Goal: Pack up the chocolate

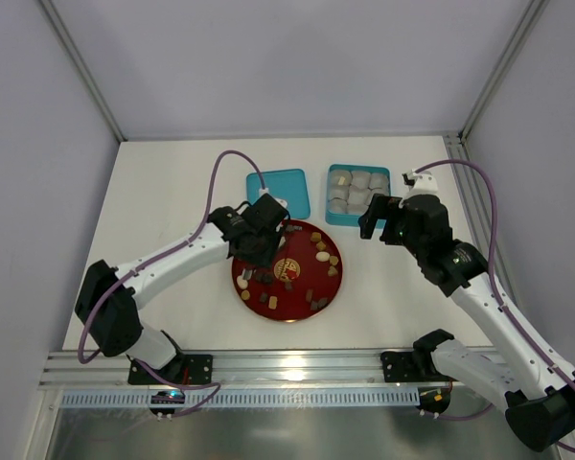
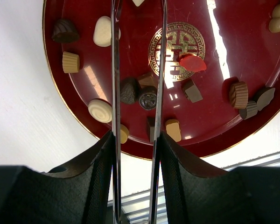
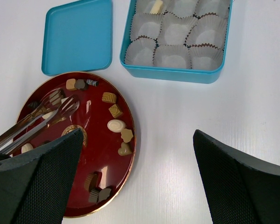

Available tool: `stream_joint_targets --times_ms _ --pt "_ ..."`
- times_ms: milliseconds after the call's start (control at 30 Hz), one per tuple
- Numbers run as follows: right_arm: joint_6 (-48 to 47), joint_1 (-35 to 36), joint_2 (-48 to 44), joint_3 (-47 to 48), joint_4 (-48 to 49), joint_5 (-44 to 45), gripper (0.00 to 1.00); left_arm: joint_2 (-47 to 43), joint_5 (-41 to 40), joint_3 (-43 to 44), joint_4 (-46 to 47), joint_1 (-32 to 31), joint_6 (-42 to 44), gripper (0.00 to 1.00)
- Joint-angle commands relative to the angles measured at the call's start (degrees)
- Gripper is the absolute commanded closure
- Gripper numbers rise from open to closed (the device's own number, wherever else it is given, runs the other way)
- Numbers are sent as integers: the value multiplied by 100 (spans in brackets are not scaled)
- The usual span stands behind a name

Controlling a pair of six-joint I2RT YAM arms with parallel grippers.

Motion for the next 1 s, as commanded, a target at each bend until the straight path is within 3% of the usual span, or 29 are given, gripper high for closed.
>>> stream_joint_targets --times_ms 0,400,967 --pt "-60 -29 -141 0 111 119 0 16 -9 247 69 -17 12 59" --pt "-68 -29 -150 -9 111 128 0 -19 0 388 -19 -26 20 76" --pt "-60 -29 -176 26 102 137 0 68 18 1275 -221 -17 91 77"
